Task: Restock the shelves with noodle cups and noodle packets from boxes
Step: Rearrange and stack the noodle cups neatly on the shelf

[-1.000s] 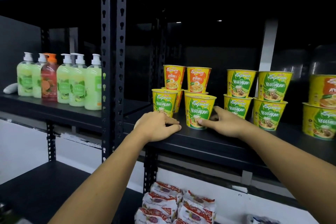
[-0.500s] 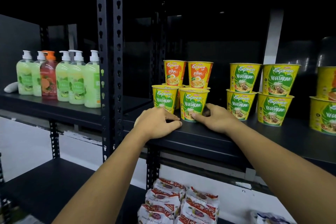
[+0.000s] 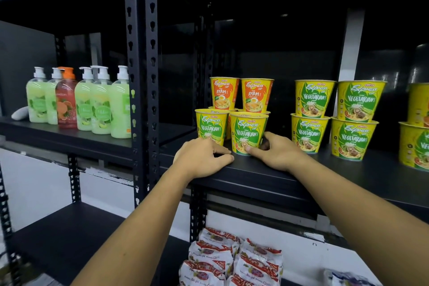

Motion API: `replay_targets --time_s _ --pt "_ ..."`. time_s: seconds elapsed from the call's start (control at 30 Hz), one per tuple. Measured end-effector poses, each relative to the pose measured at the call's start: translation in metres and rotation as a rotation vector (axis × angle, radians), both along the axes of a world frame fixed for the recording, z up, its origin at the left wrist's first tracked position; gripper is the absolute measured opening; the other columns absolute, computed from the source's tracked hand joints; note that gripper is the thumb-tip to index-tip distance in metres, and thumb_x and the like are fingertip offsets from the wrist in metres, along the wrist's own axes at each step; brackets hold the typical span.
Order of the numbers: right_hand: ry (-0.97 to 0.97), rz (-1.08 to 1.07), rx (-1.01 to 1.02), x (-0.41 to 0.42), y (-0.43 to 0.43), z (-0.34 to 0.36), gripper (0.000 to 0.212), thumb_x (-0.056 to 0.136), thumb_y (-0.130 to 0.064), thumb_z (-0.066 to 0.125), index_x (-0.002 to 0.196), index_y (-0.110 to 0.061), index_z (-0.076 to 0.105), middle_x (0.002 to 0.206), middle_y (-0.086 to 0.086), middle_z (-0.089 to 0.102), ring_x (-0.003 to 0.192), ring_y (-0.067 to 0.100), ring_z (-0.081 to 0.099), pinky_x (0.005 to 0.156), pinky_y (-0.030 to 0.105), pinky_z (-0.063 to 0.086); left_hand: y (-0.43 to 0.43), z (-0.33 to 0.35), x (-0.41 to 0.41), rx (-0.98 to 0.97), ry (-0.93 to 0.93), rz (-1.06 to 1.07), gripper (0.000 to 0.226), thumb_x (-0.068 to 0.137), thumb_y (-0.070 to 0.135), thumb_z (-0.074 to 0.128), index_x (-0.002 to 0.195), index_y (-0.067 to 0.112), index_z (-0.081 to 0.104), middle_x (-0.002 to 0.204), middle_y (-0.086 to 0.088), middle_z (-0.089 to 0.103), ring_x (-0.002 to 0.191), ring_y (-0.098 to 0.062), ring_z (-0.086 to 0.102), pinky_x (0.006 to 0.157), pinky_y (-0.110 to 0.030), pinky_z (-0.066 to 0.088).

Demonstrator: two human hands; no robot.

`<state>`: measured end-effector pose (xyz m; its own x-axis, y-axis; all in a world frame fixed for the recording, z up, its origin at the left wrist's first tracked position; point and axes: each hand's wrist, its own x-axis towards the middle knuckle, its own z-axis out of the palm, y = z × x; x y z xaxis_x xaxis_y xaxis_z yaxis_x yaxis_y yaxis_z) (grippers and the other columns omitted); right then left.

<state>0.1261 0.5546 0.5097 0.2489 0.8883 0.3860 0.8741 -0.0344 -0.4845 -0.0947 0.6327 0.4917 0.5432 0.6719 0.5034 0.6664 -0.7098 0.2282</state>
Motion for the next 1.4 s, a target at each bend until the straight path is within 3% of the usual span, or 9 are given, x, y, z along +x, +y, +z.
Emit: replay_targets --time_s 0.33,0.47,0.57,0.7,0.77,0.83,1.0,1.2,1.4 --pt "-0.004 0.001 -0.010 0.000 0.000 0.000 0.055 0.091 -0.059 0.066 0.136 -0.030 0.053 0.104 -0.013 0.057 0.097 0.011 0.054 0.081 0.029 0.040 0.000 0.000 0.000 -0.054 -0.020 0.006 0.035 0.088 0.068 0.052 0.111 0.054 0.074 0.121 0.024 0.071 0.113 -0.010 0.062 0.091 -0.034 0.052" --pt "0.014 0.007 -0.004 0.001 0.000 0.000 0.053 0.092 -0.059 0.065 0.134 -0.029 0.054 0.091 -0.022 0.051 0.094 0.009 0.053 0.082 0.028 0.039 0.007 -0.005 0.002 -0.102 -0.385 0.057 0.026 0.084 0.053 0.061 0.079 0.032 0.076 0.083 0.015 0.073 0.083 -0.011 0.065 0.072 -0.034 0.057" --pt "0.030 0.014 -0.006 0.003 0.002 -0.001 0.055 0.091 -0.061 0.064 0.135 -0.030 0.053 0.089 -0.023 0.051 0.095 0.010 0.054 0.082 0.029 0.039 0.015 0.000 0.001 -0.108 -0.674 0.152 0.021 0.084 0.037 0.073 0.077 0.019 0.065 0.080 0.004 0.067 0.078 -0.017 0.063 0.060 -0.031 0.046" --pt "0.036 0.015 -0.011 0.003 0.001 0.000 0.057 0.091 -0.062 0.064 0.137 -0.030 0.051 0.093 -0.019 0.054 0.097 0.011 0.054 0.083 0.030 0.040 0.027 0.012 -0.002 -0.244 -0.710 0.168 0.058 0.079 0.042 0.086 0.118 0.017 0.051 0.116 -0.001 0.050 0.102 -0.019 0.054 0.079 -0.031 0.045" --pt "0.038 0.018 -0.013 0.003 0.001 0.000 0.058 0.091 -0.061 0.064 0.139 -0.030 0.050 0.101 -0.014 0.056 0.098 0.012 0.054 0.084 0.030 0.040 0.030 0.019 -0.003 -0.360 -0.694 0.135 0.084 0.076 0.045 0.089 0.138 0.016 0.039 0.125 -0.003 0.048 0.111 -0.021 0.053 0.085 -0.034 0.045" --pt "0.031 0.016 -0.014 0.002 0.000 -0.001 0.058 0.092 -0.061 0.063 0.139 -0.030 0.050 0.105 -0.011 0.058 0.099 0.013 0.055 0.084 0.030 0.041 0.035 0.022 -0.002 -0.458 -0.689 0.085 0.098 0.074 0.046 0.091 0.145 0.015 0.032 0.124 -0.002 0.052 0.110 -0.021 0.055 0.087 -0.034 0.044" --pt "0.012 0.010 -0.018 0.003 0.002 -0.001 0.059 0.092 -0.063 0.062 0.139 -0.030 0.049 0.108 -0.009 0.059 0.101 0.014 0.057 0.086 0.031 0.043 0.050 0.014 0.007 -0.400 -0.589 0.112 0.078 0.071 0.049 0.092 0.117 0.028 0.032 0.098 0.016 0.057 0.114 -0.026 0.062 0.110 -0.059 0.041" --pt "0.002 0.005 -0.028 0.004 0.004 -0.002 0.061 0.091 -0.066 0.060 0.141 -0.032 0.048 0.117 -0.006 0.063 0.111 0.018 0.060 0.092 0.035 0.047 0.049 0.015 0.003 -0.399 -0.598 0.090 0.066 0.081 0.038 0.087 0.117 0.028 0.033 0.103 0.009 0.061 0.113 -0.024 0.063 0.107 -0.055 0.045" --pt "-0.021 -0.002 -0.036 0.004 0.005 -0.002 0.059 0.092 -0.066 0.058 0.139 -0.031 0.048 0.109 -0.009 0.060 0.106 0.017 0.058 0.088 0.034 0.046 0.049 0.013 0.004 -0.372 -0.602 0.101 0.058 0.082 0.038 0.086 0.117 0.028 0.041 0.106 0.007 0.064 0.109 -0.024 0.065 0.105 -0.054 0.046"
